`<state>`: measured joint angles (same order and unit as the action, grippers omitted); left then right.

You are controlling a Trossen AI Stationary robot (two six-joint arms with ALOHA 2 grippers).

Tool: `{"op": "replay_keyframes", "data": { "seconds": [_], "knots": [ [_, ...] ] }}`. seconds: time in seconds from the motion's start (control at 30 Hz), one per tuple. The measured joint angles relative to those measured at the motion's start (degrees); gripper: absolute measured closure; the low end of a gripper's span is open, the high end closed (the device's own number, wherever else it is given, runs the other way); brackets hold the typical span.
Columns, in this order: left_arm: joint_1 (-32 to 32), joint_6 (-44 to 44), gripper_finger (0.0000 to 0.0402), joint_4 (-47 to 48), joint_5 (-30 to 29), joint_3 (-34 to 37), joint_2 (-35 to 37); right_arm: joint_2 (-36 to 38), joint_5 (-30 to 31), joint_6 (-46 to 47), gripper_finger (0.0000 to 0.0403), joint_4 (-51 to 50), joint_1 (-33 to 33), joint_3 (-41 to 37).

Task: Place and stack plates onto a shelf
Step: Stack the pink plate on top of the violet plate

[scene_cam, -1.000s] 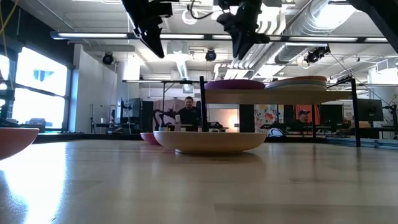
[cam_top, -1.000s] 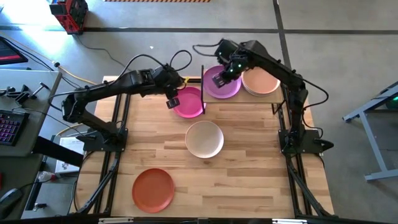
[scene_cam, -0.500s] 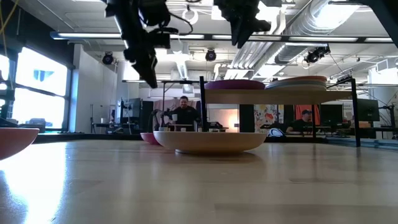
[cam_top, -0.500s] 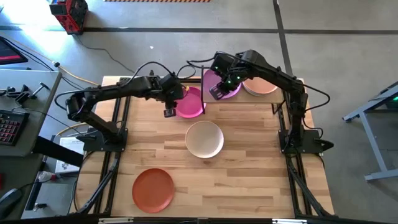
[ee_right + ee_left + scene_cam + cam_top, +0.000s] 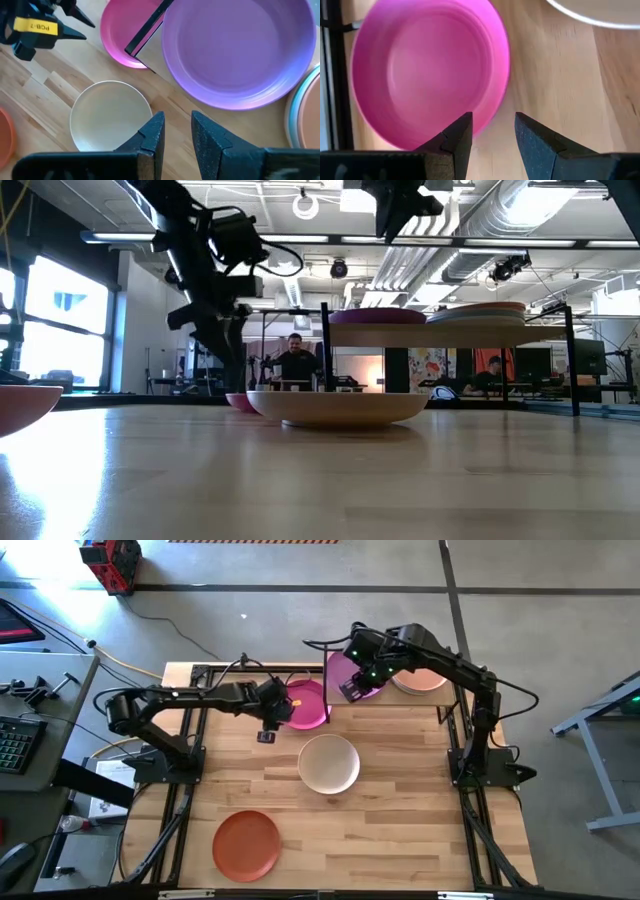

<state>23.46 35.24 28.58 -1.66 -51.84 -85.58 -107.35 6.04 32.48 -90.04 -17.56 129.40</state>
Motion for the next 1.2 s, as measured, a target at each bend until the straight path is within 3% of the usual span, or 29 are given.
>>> {"op": "replay_keyframes", "data": {
  "seconds": [0.5,0.7,0.87,1.2],
  "knots": [
    [0.00,4.37,0.0266,-11.24,-0.01,8.05,-0.53,-0.01,1.98,3.20,0.0329,0.04,0.00,0.00],
    [-0.27,3.88,0.0266,-13.73,-0.47,8.16,-5.24,-0.02,2.51,3.40,0.0329,0.06,0.00,0.00],
    [-0.74,2.50,0.0266,-15.73,-4.84,8.09,-8.76,-0.02,2.51,3.74,0.0329,0.09,0.00,-0.02],
    [-0.83,2.80,0.0284,-15.93,-5.35,8.05,-9.07,-0.02,2.54,3.75,0.0329,0.31,0.00,-0.02]
  ]
}}
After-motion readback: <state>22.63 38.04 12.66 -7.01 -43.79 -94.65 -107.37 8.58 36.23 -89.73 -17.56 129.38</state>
